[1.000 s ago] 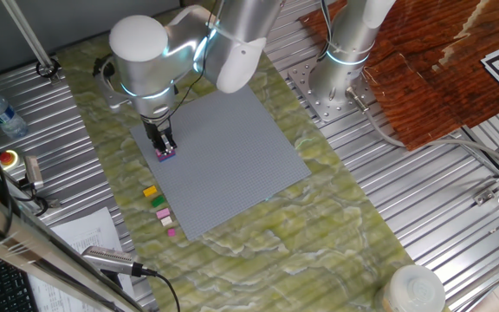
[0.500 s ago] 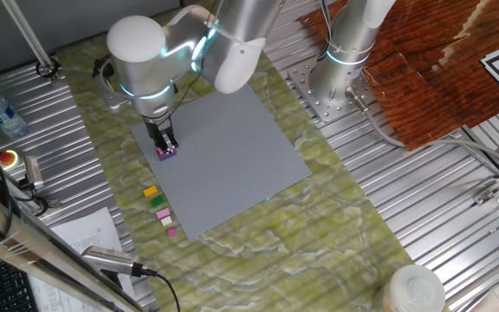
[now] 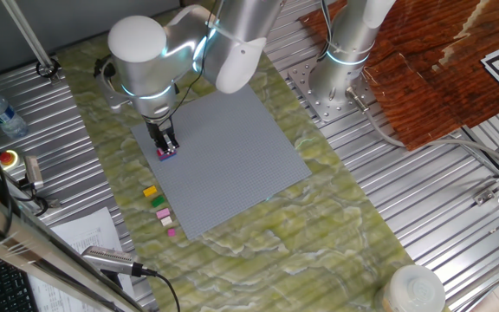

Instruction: Stack small Lego blocks one on top of the other

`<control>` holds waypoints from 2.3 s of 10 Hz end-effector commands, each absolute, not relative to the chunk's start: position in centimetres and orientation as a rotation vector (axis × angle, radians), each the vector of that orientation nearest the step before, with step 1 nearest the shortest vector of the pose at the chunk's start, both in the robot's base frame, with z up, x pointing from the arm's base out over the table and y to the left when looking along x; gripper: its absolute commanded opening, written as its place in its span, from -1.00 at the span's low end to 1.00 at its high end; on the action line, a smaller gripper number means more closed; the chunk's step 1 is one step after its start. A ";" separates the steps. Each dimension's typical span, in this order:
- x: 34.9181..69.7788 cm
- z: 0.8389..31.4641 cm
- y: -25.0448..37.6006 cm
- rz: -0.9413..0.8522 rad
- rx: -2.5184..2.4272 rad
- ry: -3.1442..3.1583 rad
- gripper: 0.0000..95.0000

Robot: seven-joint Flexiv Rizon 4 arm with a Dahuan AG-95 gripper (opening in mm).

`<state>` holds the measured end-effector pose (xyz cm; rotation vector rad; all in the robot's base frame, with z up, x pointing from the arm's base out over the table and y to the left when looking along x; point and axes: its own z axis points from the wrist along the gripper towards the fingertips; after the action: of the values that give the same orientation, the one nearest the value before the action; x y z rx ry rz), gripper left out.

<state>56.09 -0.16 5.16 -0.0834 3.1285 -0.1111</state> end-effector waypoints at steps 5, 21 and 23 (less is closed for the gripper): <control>55.1 6.6 -0.4 -0.122 -0.112 3.108 -1.00; 55.4 5.2 -0.5 -0.101 -0.080 3.074 -1.00; 55.5 5.2 -0.4 -0.102 -0.080 3.074 -1.00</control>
<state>55.53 -0.45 5.22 -0.0805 3.0732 -0.1013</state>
